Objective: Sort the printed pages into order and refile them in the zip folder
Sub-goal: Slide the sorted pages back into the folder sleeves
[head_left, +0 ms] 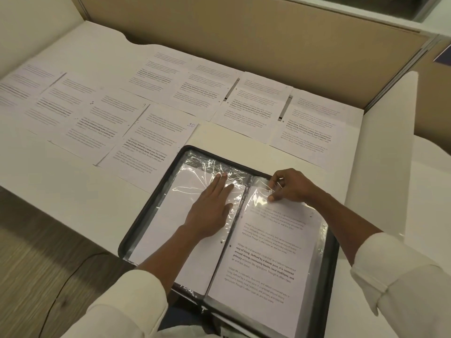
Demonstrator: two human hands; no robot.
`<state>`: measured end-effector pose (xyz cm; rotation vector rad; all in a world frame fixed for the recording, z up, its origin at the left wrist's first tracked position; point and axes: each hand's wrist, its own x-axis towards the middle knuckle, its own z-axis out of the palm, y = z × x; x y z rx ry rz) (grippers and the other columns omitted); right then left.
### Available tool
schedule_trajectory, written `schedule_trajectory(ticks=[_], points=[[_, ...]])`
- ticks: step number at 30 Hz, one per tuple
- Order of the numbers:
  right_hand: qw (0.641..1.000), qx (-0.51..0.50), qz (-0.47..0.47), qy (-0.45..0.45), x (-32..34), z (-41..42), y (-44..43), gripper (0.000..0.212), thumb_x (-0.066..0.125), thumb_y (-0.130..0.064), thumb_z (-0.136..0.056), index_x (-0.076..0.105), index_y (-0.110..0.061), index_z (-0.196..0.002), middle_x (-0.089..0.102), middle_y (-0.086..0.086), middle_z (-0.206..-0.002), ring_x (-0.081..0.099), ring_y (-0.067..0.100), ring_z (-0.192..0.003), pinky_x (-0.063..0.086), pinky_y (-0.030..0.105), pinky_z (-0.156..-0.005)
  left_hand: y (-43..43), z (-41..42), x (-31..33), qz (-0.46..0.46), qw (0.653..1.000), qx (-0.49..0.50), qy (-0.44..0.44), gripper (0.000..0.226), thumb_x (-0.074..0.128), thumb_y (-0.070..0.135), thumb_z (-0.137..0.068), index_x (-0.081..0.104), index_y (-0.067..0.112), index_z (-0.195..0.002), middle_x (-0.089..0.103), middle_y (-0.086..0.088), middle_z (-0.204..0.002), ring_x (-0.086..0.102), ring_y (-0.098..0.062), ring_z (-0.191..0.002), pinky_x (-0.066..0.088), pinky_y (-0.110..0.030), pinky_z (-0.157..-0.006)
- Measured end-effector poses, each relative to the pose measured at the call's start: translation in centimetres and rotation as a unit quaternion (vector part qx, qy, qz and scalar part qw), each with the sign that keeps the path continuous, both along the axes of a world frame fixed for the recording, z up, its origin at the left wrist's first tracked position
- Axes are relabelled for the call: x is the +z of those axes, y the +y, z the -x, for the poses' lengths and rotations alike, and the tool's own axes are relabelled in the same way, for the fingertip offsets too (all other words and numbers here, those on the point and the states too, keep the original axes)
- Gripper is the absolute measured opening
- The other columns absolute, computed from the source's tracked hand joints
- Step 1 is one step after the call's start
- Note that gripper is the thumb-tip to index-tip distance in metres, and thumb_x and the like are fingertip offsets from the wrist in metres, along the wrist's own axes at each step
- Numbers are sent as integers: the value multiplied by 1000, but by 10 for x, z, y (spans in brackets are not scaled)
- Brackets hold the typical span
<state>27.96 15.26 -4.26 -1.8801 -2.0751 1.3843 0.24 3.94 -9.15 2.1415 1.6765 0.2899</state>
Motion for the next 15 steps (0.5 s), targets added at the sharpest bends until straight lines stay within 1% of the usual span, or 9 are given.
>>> schedule_trajectory(ticks=[2,5,6,8,10,13,15], points=[[1000,20,20,-2,1,0,1,32,99,-26,-68,77,-26,-91,74,-3,-89,67,16,-83,53,33,-77,0,0,0,1,1000,0,1,56,36,37,-113,28,18,-164,-3,2,-177,-10,-12,-162,19,-40,-131],[998,52,35,3,4,1,0,23,93,-22,-77,76,-25,-92,73,-5,-90,67,18,-86,52,31,-76,1,0,-1,3,1000,-2,5,56,36,37,-113,27,17,-164,-4,2,-177,-11,-12,-162,19,-41,-131],[998,51,34,1,4,1,-1,24,93,-24,-77,75,-24,-93,74,-4,-92,67,18,-87,52,32,-77,1,0,-1,4,1000,-2,6,56,35,37,-113,27,17,-165,-4,2,-177,-11,-12,-162,19,-42,-131],[998,42,43,2,6,0,-1,30,95,-28,-74,77,-20,-97,76,-1,-97,69,20,-92,54,37,-83,1,0,-3,2,1000,-2,9,57,35,37,-113,27,17,-165,-3,1,-177,-11,-13,-162,20,-44,-131],[997,48,67,4,10,-1,-1,34,96,-21,-73,79,-17,-102,77,0,-99,70,20,-94,56,39,-88,0,-1,-4,0,1000,-4,12,57,35,37,-113,26,16,-165,-2,0,-177,-10,-14,-162,20,-45,-131],[994,64,85,-13,12,-4,-1,36,96,-17,-71,77,-16,-102,76,3,-96,70,21,-91,58,41,-89,0,-1,-4,-5,1000,-5,12,57,36,36,-113,27,15,-164,0,-2,-177,-9,-16,-163,19,-45,-131],[994,63,85,-14,11,-5,-3,31,95,-17,-73,78,-17,-98,76,0,-93,71,21,-89,58,41,-88,0,-2,-4,-9,1000,-5,14,57,36,36,-112,28,14,-164,1,-3,-177,-8,-17,-163,19,-45,-131]])
